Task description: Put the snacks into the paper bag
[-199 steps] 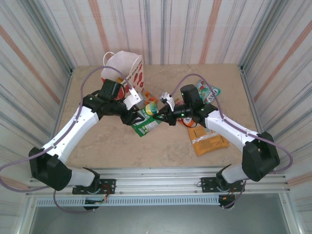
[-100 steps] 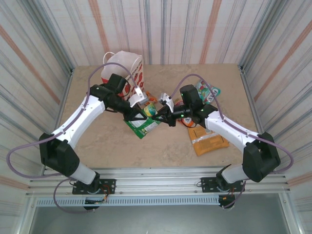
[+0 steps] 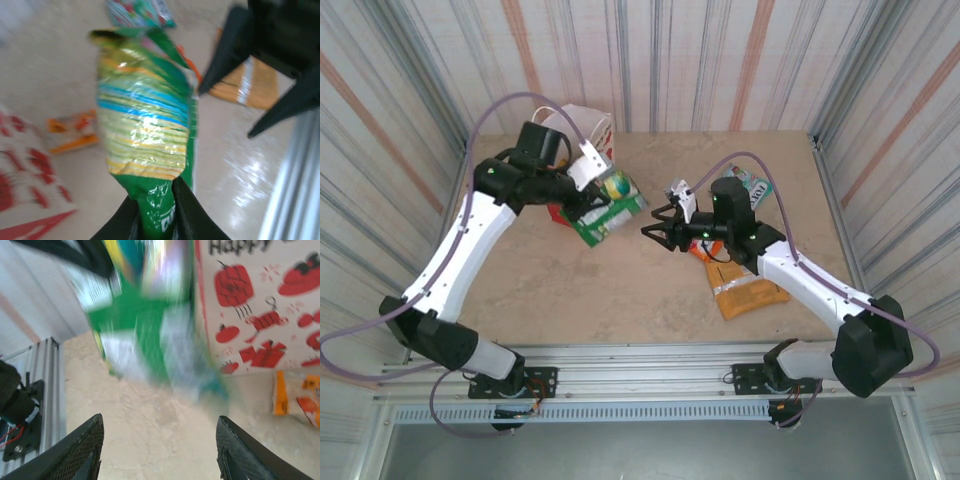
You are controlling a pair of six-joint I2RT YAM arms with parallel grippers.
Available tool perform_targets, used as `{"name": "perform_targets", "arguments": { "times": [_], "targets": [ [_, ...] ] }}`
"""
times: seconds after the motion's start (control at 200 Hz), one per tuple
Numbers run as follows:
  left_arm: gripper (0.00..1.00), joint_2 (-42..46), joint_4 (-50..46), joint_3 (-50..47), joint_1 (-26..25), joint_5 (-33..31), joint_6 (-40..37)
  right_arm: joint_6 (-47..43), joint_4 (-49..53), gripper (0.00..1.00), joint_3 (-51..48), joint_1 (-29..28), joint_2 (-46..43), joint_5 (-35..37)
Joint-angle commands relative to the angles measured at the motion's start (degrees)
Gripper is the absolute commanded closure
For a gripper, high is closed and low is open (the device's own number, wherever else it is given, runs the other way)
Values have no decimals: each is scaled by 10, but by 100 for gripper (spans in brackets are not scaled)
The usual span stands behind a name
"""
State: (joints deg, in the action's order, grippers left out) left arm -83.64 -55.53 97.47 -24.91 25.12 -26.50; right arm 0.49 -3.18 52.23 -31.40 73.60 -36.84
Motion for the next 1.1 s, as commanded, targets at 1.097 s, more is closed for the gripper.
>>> {"name": "perform_targets", "arguments": {
  "times": [1.097],
  "targets": [
    [93, -276, 13, 372, 89, -267, 61, 95, 109, 41, 25, -49, 133, 15]
  ]
}}
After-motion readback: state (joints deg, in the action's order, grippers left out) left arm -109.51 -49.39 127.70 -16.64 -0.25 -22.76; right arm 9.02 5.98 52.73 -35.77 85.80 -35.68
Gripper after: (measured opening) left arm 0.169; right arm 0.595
